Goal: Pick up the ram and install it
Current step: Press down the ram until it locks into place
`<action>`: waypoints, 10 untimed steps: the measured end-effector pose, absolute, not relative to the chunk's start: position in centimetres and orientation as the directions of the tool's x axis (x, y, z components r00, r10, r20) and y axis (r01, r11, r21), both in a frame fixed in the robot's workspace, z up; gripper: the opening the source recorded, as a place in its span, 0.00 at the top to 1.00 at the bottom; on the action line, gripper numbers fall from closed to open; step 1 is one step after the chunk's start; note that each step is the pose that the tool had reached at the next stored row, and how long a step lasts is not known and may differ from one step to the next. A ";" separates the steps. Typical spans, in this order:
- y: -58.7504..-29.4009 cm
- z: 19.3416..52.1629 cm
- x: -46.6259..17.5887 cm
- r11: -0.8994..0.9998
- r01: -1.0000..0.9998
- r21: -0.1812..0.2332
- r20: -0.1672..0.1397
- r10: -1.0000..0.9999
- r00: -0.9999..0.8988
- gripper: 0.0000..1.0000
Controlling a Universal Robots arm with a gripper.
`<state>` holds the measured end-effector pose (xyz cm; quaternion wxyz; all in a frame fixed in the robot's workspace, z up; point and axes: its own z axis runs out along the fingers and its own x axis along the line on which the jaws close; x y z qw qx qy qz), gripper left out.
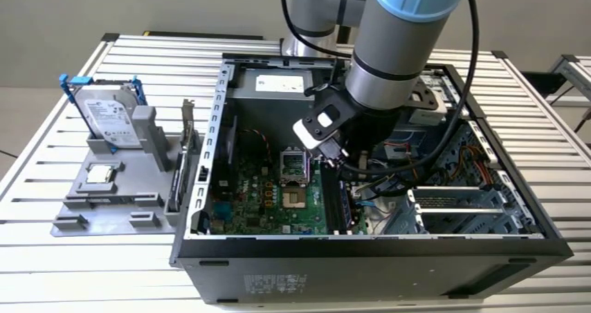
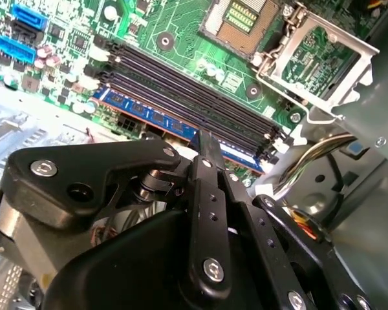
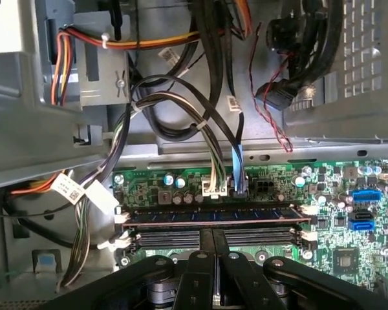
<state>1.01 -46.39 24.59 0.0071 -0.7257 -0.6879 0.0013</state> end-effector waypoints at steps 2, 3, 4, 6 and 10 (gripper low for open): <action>-46.4 24.6 1.0 -0.038 0.999 -0.012 0.008 0.999 0.038 1.00; -46.4 24.6 1.0 -0.035 0.999 -0.012 0.008 0.999 0.035 1.00; -46.4 24.6 1.0 -0.033 0.999 -0.012 0.008 0.999 0.033 1.00; -46.4 24.6 1.0 -0.032 0.999 -0.012 0.008 0.999 0.032 1.00; -46.4 24.5 1.1 -0.031 0.999 -0.012 0.008 0.999 0.031 1.00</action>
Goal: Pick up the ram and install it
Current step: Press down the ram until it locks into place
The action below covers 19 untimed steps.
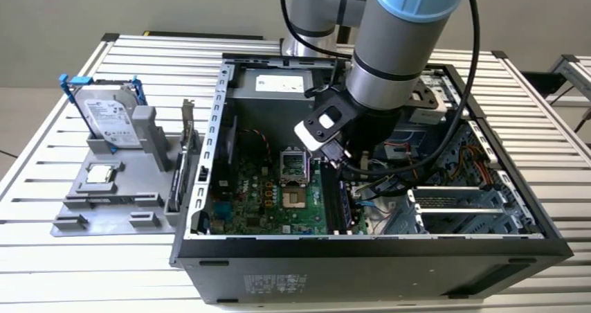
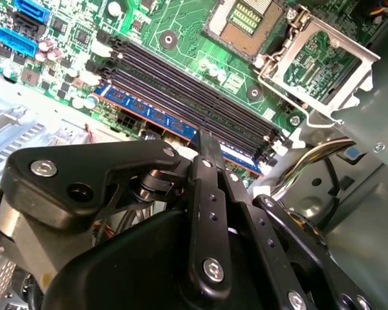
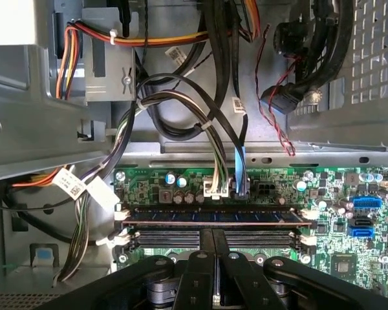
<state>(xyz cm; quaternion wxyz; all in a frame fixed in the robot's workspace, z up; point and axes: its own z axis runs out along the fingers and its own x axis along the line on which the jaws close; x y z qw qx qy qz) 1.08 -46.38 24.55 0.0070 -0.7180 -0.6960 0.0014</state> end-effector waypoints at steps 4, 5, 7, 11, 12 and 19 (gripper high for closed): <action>-46.4 24.4 1.1 -0.029 1.000 -0.011 0.008 1.000 0.029 1.00; -46.4 24.3 1.2 -0.028 1.000 -0.010 0.007 1.000 0.028 1.00; -46.4 24.2 1.2 -0.026 1.000 -0.008 0.006 1.000 0.026 1.00; -46.4 23.9 1.2 -0.022 1.000 0.000 0.004 1.000 0.022 1.00; -46.4 23.8 1.2 -0.021 1.000 0.002 0.004 1.000 0.021 1.00; -46.2 23.4 1.2 -0.020 1.000 0.013 0.004 1.000 0.020 1.00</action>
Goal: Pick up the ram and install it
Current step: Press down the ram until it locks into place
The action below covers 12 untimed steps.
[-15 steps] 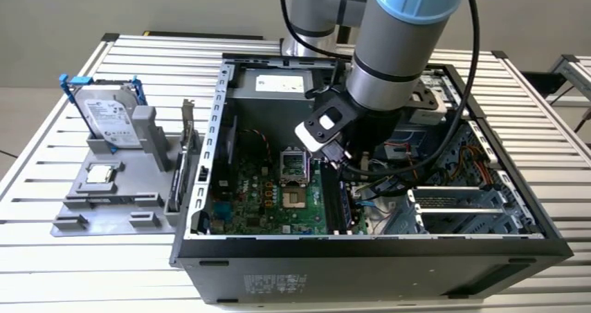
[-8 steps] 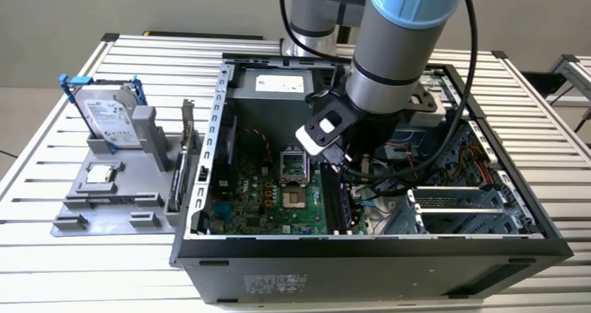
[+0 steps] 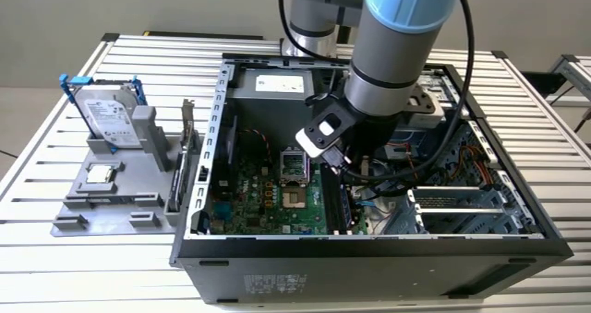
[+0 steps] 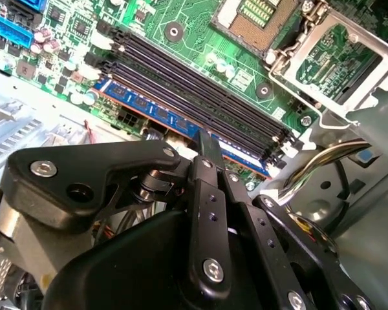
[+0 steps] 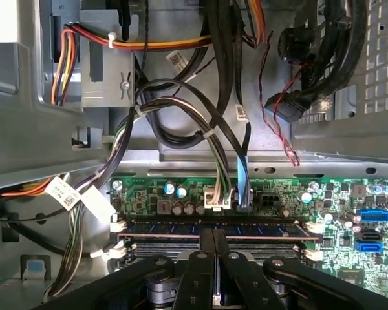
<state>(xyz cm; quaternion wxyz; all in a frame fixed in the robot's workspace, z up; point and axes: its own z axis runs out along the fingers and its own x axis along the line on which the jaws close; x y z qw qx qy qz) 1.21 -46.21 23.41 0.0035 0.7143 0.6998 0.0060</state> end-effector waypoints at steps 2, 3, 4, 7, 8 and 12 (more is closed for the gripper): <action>-46.1 23.2 1.2 -0.021 1.000 0.015 0.004 1.000 0.020 1.00; -46.0 23.2 1.2 -0.021 1.000 0.016 0.004 1.000 0.020 1.00; -46.0 23.1 1.2 -0.021 1.000 0.016 0.004 1.000 0.020 1.00; -45.8 23.0 1.2 -0.020 1.000 0.017 0.004 1.000 0.020 1.00; -45.8 23.0 1.2 -0.021 1.000 0.017 0.004 1.000 0.020 1.00; -45.8 23.0 1.2 -0.020 1.000 0.017 0.004 1.000 0.020 1.00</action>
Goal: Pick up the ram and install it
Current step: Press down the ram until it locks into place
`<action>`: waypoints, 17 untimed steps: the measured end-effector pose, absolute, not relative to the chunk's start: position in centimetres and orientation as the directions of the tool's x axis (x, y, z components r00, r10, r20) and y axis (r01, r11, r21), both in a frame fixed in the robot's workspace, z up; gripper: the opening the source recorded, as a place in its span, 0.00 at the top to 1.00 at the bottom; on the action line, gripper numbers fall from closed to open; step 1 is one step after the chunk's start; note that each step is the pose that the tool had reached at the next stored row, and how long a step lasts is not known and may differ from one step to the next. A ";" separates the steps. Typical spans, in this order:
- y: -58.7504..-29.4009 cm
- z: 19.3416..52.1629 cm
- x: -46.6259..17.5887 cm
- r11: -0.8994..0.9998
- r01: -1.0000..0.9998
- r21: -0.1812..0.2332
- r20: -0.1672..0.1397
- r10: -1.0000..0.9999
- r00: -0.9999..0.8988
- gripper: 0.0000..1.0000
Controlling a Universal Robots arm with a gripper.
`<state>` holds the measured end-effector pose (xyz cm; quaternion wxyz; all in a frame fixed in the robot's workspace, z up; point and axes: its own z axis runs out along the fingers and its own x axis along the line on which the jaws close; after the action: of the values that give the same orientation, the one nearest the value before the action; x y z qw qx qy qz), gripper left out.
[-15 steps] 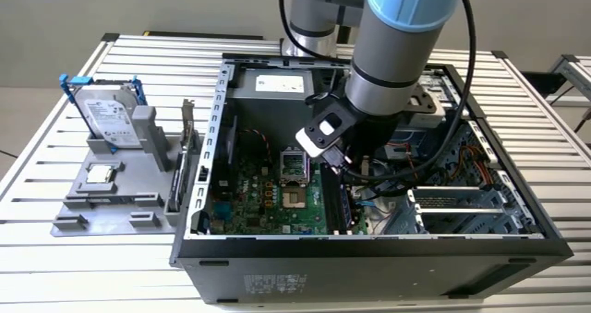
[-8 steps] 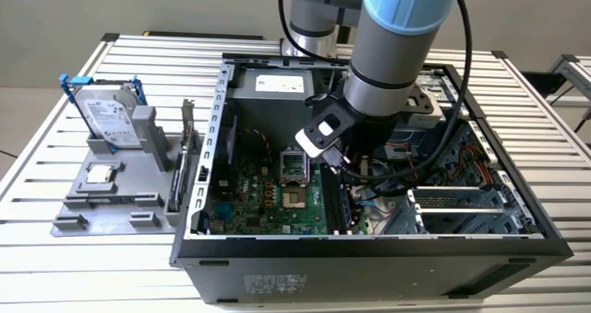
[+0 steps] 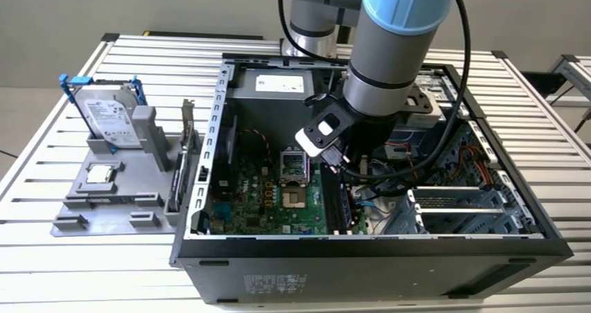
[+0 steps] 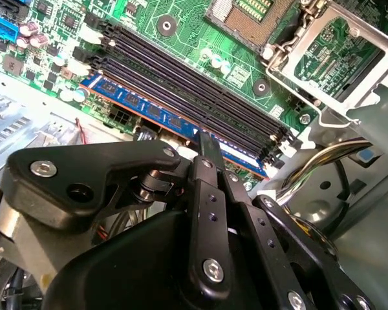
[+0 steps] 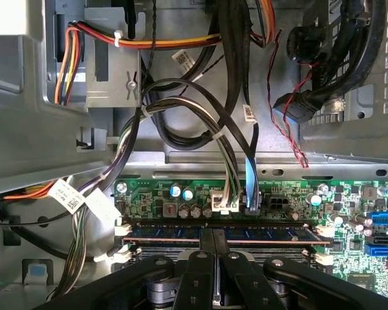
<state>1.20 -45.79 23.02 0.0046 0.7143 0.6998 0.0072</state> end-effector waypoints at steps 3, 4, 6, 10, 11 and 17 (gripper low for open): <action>-45.8 23.0 1.2 -0.021 1.000 0.017 0.004 1.000 0.020 1.00; -45.8 22.9 1.2 -0.020 1.000 0.017 0.004 1.000 0.020 1.00; -45.8 22.9 1.2 -0.020 1.000 0.017 0.004 1.000 0.020 1.00; -45.8 22.7 1.2 -0.020 1.000 0.017 0.004 1.000 0.020 1.00; -45.8 22.7 1.2 -0.020 1.000 0.017 0.004 1.000 0.020 1.00; -45.8 22.4 1.2 -0.021 1.000 0.017 0.004 1.000 0.020 1.00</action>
<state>1.20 -45.79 22.41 0.0046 0.7143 0.6998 0.0071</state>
